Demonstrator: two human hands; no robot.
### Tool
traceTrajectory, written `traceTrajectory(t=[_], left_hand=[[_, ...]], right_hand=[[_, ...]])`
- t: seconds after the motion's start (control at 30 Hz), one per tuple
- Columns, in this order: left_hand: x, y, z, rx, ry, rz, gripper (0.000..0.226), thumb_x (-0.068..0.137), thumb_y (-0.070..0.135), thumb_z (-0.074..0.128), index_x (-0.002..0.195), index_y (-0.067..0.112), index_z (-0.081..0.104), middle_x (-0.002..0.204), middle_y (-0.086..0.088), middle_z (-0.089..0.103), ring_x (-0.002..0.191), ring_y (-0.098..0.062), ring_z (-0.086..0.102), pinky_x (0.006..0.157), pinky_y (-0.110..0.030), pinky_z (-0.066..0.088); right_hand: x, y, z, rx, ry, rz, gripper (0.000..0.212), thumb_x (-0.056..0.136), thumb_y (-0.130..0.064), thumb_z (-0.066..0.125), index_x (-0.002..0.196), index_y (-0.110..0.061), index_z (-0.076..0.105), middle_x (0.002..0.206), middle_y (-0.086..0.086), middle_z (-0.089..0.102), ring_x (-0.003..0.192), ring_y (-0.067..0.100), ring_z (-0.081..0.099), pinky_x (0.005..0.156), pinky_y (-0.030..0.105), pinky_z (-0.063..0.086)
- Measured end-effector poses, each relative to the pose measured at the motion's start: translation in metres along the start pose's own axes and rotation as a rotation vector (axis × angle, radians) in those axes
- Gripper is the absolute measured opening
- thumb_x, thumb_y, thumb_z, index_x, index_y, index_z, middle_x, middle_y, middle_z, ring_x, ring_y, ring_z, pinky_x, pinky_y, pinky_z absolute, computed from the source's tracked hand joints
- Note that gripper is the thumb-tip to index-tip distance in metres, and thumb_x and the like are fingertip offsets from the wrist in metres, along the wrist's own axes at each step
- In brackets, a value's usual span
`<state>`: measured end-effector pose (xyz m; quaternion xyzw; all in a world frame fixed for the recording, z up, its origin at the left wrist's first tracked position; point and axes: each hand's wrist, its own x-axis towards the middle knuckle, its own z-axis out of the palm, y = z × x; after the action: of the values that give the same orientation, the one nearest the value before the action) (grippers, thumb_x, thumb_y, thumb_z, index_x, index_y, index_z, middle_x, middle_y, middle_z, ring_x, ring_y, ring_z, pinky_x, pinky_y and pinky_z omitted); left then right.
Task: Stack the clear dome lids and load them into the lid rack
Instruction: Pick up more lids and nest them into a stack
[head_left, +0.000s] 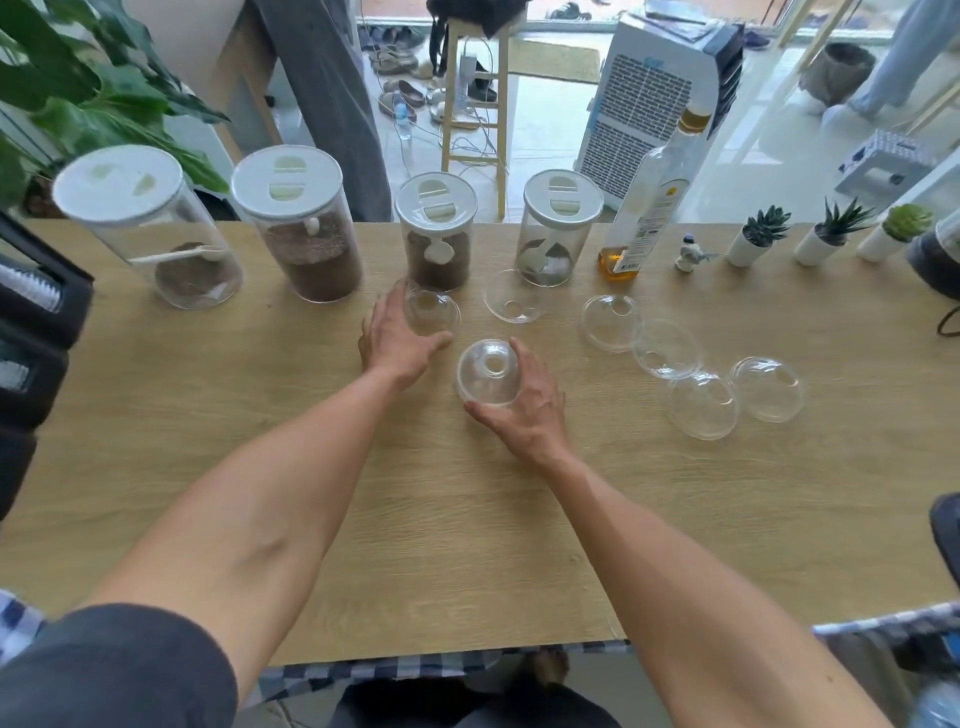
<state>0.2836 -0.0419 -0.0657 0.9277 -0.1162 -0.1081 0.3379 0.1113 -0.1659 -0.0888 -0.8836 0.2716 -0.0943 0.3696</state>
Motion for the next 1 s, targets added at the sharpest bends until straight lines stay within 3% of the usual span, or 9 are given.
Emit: traceTrajectory(t=[0.1,0.2,0.33,0.43,0.63,0.77,0.9,1.0], left_hand=[[0.002,-0.005,0.005,-0.003,-0.016,0.012,0.099,0.074,0.048,0.085,0.156,0.033,0.032,0.155,-0.002,0.046,0.144,-0.027,0.039,0.117,-0.043,0.030],[-0.005,-0.006,0.004,0.008,-0.025,0.008,0.101,0.077,0.047,0.084,0.158,0.025,0.028,0.157,-0.009,0.038,0.147,-0.030,0.034,0.120,-0.044,0.027],[-0.024,0.001,-0.004,-0.116,0.039,0.022,0.100,0.078,0.047,0.084,0.156,0.013,0.031,0.152,-0.013,0.037,0.139,-0.029,0.042,0.112,-0.034,0.033],[-0.041,0.010,-0.013,-0.191,0.066,0.133,0.099,0.074,0.054,0.085,0.151,0.014,0.037,0.146,-0.011,0.044,0.131,-0.024,0.048,0.109,-0.030,0.038],[-0.073,0.024,-0.009,-0.216,-0.133,0.244,0.103,0.070,0.060,0.085,0.153,0.021,0.037,0.150,-0.001,0.052,0.135,-0.014,0.049,0.113,-0.036,0.043],[-0.085,0.028,0.002,-0.180,-0.203,0.236,0.110,0.070,0.056,0.086,0.157,0.017,0.033,0.159,-0.003,0.044,0.145,-0.017,0.041,0.119,-0.039,0.036],[-0.093,0.030,0.012,-0.153,-0.236,0.222,0.104,0.073,0.045,0.088,0.158,0.017,0.033,0.160,-0.003,0.043,0.146,-0.018,0.040,0.116,-0.026,0.031],[-0.095,0.028,0.019,-0.152,-0.262,0.197,0.104,0.073,0.041,0.089,0.158,0.019,0.033,0.160,-0.003,0.042,0.146,-0.019,0.040,0.117,-0.029,0.032]], right_hand=[[0.002,-0.003,-0.001,-0.007,-0.002,0.007,0.106,0.070,-0.060,0.083,0.157,-0.028,0.032,0.154,-0.002,0.048,0.138,0.023,0.045,0.109,0.042,0.035],[0.002,-0.007,-0.003,-0.013,-0.008,0.022,0.107,0.069,-0.058,0.084,0.157,-0.028,0.031,0.153,-0.002,0.048,0.138,0.024,0.045,0.108,0.041,0.034],[-0.001,-0.009,-0.006,-0.011,-0.023,0.043,0.107,0.069,-0.059,0.085,0.157,-0.029,0.030,0.155,-0.002,0.046,0.139,0.023,0.044,0.109,0.043,0.033],[-0.002,-0.012,-0.010,0.000,-0.035,0.047,0.111,0.070,-0.057,0.086,0.159,-0.027,0.027,0.157,-0.001,0.044,0.142,0.024,0.041,0.111,0.043,0.031],[-0.008,-0.010,-0.018,0.074,-0.127,0.075,0.133,0.066,-0.055,0.090,0.166,-0.022,0.008,0.163,0.003,0.036,0.150,0.022,0.033,0.122,0.049,0.031],[-0.015,0.002,-0.030,0.137,-0.190,0.056,0.135,0.071,-0.036,0.094,0.166,-0.020,-0.001,0.171,0.005,0.021,0.157,0.022,0.022,0.126,0.043,0.027],[-0.018,0.015,-0.041,0.118,-0.245,0.005,0.131,0.074,-0.025,0.093,0.167,-0.020,0.000,0.173,0.004,0.016,0.158,0.020,0.018,0.127,0.034,0.022],[-0.018,0.015,-0.044,0.105,-0.274,-0.001,0.125,0.075,-0.023,0.092,0.166,-0.021,0.007,0.170,0.005,0.025,0.154,0.021,0.028,0.121,0.030,0.025]])
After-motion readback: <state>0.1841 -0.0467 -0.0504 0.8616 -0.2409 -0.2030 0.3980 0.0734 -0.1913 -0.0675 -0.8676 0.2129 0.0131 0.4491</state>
